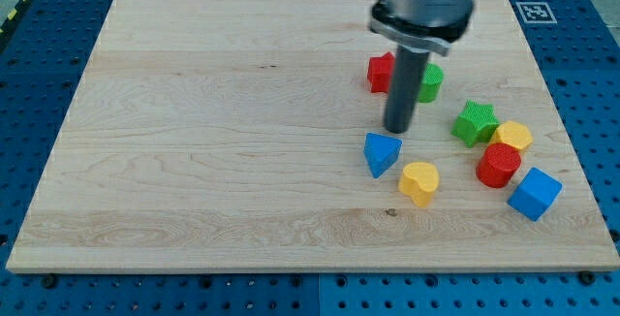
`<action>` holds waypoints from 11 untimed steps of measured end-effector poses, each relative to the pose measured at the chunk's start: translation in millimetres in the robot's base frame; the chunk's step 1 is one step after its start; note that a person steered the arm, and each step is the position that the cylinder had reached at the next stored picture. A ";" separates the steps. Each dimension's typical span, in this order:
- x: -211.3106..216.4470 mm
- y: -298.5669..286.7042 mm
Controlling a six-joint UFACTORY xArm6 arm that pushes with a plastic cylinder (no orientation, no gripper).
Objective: Move the triangle to the left side of the red star
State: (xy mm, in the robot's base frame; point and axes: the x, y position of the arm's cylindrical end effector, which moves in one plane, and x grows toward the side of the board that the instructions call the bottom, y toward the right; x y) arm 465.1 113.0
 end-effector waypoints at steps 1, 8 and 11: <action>35.0 17.4; -5.1 -117.8; -41.6 -150.6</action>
